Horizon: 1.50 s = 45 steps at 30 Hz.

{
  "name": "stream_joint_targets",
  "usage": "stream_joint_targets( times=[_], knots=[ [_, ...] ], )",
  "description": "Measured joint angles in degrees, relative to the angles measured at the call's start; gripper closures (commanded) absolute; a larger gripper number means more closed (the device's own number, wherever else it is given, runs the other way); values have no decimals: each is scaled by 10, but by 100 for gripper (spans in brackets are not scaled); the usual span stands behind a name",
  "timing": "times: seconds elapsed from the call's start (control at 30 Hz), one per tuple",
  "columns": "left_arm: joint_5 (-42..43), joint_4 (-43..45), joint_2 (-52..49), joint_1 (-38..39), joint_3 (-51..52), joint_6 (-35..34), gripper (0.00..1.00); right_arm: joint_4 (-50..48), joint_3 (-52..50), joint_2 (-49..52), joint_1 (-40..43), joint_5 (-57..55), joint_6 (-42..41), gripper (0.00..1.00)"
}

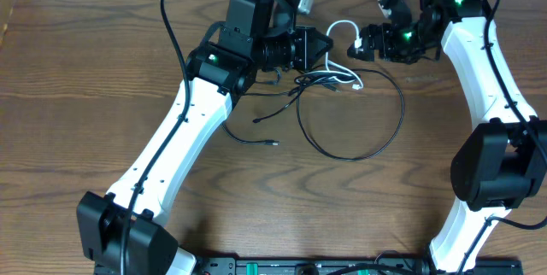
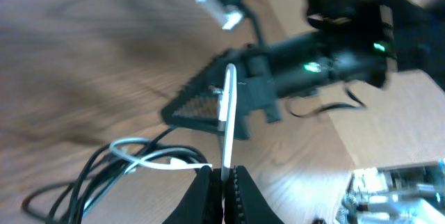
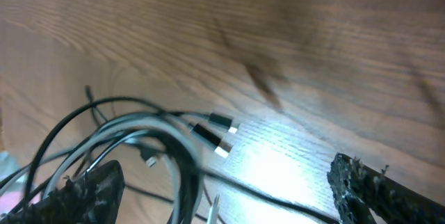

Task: Untangle cables

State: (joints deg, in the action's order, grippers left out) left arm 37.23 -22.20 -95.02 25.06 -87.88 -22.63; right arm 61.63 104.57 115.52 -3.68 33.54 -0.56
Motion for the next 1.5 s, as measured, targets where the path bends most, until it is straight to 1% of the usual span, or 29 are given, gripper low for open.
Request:
stream_joint_targets(
  times=[0.23,0.37,0.5,0.73,0.9,0.97,1.1,1.13,1.17,1.27,1.33,1.4,1.43,1.5],
  knots=[
    [-71,-5,0,0,0,-111,93,21,0,-5,21,43,29,8],
    [-86,-3,0,-1,0,-179,92,43,0,-20,25,56,67,9],
    [-91,-3,0,-1,0,-225,92,61,0,-29,8,63,122,11],
    [-91,-3,0,-1,0,-252,93,78,0,-29,-44,66,246,12],
    [-91,-3,0,-1,0,-256,92,78,-2,-29,-55,68,323,6],
    [-91,-3,0,-1,0,-256,92,76,-8,-29,-54,71,359,7],
    [-90,-3,4,-1,0,-256,92,55,-22,-27,-56,76,415,22],
    [-90,-3,6,-1,0,-256,93,50,-24,-26,-57,77,425,29],
    [-90,-3,8,-1,0,-256,93,47,-25,-26,-58,77,434,40],
    [-89,-3,16,-1,0,-256,92,46,-27,-25,-65,79,451,59],
    [-89,-3,21,-2,0,-256,92,47,-28,-25,-69,81,461,79],
    [-89,-3,24,-5,0,-256,93,54,-28,-25,-71,82,465,94],
    [-89,-3,25,-8,0,-256,93,59,-28,-25,-71,83,466,99],
    [-89,-3,26,-16,0,-256,92,71,-28,-25,-71,88,466,99]
  ],
)
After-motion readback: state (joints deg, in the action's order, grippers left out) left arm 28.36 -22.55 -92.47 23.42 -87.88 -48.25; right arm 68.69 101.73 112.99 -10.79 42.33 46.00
